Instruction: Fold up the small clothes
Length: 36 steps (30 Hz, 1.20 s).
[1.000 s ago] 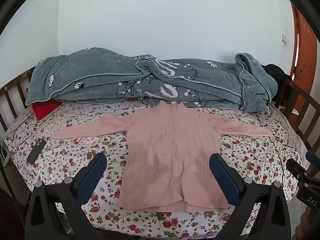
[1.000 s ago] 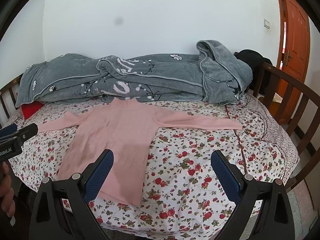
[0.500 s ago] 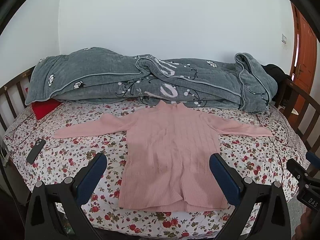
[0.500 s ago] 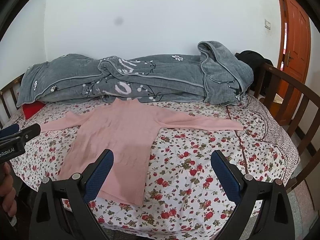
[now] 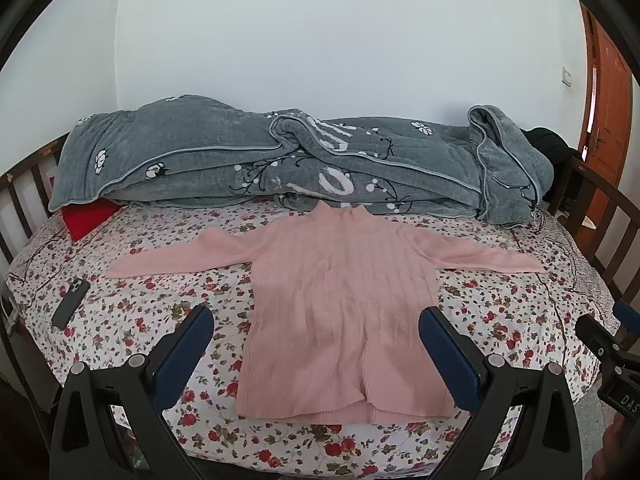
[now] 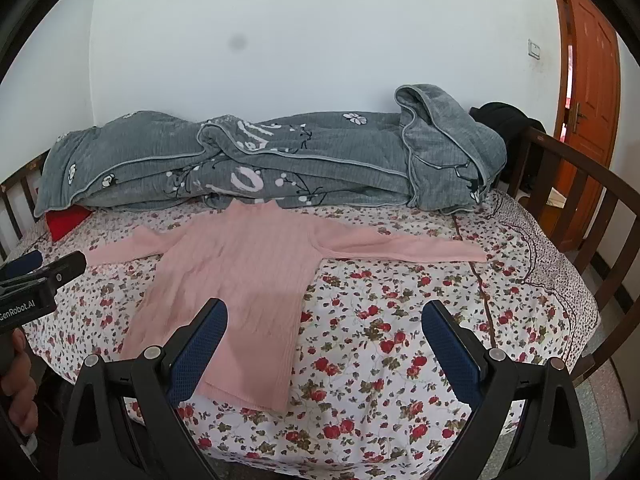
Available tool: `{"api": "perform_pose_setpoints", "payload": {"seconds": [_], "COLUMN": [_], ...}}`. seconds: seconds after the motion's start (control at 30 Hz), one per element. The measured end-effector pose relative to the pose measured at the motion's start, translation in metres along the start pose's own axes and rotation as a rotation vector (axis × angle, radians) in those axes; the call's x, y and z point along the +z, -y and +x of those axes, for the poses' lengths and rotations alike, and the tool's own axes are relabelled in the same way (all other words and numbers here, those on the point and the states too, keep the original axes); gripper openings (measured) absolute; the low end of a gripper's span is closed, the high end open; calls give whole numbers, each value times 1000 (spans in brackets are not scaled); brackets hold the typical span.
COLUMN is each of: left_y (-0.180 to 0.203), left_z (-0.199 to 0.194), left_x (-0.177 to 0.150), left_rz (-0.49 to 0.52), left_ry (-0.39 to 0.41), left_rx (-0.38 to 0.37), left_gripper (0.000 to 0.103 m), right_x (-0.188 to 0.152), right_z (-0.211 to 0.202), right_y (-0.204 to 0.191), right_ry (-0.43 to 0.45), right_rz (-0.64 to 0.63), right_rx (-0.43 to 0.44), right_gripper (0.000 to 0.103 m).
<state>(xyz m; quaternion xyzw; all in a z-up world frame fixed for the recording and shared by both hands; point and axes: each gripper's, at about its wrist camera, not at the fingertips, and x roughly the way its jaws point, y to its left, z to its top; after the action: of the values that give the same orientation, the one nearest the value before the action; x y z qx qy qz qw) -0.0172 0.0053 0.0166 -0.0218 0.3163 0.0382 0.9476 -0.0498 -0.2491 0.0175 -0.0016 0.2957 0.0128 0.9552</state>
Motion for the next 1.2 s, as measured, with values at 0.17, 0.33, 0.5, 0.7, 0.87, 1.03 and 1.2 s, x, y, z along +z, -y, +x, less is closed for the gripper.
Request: {"api": "perform_pose_setpoints", "payload": {"seconds": [0.17,0.33,0.5,0.7,0.87,1.03,1.2], "left_y": [3,3,-1,-15,-40,-81,-130], "left_z": [0,1,1,18,49,96,147], "left_x": [0,1,0,-3,-12,-25,-34], "left_rz": [12,14,9,-10,-49,-109,-182], "left_ry": [8,10,28,19,-19,-87,-145], "left_rx": [-2,-3,-10,6,11,36,69], "left_gripper": [103,103,103,103,103,103,103], "right_x": [0,1,3,4,2,-1,-5], "right_z": [-1,-2,0,14,37,75,123], "right_y": [0,-1,-3,-14,-27,-42,-51], "right_ry": [0,4,0,-12,-18,-34,-100], "right_rz": [1,-1,-4,-25,-47,-77,-75], "right_rx": [2,3,8,1,16,23,58], "right_gripper": [96,96,97,97,97,97,97]}}
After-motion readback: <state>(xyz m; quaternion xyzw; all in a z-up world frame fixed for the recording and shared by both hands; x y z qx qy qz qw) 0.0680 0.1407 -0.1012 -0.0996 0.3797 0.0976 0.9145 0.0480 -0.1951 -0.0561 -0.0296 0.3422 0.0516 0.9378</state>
